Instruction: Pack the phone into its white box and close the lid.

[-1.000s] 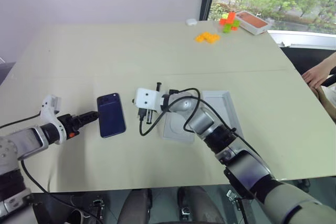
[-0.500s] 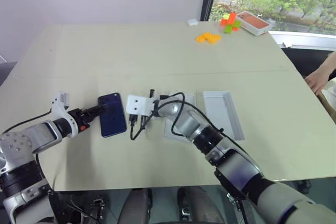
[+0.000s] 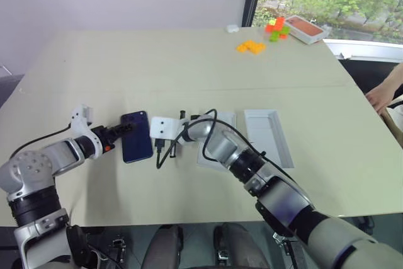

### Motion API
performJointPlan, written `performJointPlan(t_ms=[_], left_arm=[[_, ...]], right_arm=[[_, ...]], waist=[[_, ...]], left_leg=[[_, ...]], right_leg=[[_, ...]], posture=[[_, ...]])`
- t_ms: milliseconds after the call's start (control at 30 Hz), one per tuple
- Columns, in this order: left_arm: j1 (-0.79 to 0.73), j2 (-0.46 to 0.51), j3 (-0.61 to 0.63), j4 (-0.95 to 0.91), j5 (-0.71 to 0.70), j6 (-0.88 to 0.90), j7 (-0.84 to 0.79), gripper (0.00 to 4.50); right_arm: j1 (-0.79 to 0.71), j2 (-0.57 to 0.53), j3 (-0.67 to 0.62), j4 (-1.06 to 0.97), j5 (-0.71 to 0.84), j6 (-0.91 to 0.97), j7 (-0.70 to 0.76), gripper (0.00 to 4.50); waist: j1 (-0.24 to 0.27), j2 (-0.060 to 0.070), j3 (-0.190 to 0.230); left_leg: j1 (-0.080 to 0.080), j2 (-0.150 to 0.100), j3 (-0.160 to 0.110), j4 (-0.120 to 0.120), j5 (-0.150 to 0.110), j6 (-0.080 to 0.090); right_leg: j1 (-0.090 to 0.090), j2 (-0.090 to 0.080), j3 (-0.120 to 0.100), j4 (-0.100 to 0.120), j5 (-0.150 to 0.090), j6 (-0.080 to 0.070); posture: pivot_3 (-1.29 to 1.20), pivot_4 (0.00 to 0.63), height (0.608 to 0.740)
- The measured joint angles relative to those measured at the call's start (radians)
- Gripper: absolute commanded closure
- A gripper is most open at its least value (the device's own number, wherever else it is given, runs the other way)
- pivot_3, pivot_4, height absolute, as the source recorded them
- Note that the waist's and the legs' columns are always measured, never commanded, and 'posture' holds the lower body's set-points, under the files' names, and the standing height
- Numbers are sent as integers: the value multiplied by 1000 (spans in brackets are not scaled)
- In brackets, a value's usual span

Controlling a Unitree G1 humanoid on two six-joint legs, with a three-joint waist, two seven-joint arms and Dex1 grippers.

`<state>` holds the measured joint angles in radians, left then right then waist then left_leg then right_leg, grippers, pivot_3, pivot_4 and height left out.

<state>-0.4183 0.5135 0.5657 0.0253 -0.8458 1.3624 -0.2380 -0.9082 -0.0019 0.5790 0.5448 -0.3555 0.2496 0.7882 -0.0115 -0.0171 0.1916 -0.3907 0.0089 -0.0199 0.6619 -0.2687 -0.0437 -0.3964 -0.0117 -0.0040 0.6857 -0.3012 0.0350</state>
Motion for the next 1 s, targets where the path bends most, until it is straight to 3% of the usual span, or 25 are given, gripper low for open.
performJointPlan(t_ms=[400, 1000], left_arm=[[-18, -16, -113, -29, 31, -5, -84, 534], [-31, 5, -142, -10, 38, 19, -136, 534]], right_arm=[[27, -51, -17, -69, 27, 49, 56, 4500], [-3, -75, -3, 12, -26, -60, -34, 4500]], waist=[[3, 1, -1], [0, 1, -1]], left_leg=[[0, -2, 0, 0, 0, 0], [0, -2, -1, 0, 0, 1]], right_leg=[[1, -2, 0, -2, 0, 0], [1, -2, 0, -2, 0, 0]], posture=[[0, 150, 740], [0, 150, 740]])
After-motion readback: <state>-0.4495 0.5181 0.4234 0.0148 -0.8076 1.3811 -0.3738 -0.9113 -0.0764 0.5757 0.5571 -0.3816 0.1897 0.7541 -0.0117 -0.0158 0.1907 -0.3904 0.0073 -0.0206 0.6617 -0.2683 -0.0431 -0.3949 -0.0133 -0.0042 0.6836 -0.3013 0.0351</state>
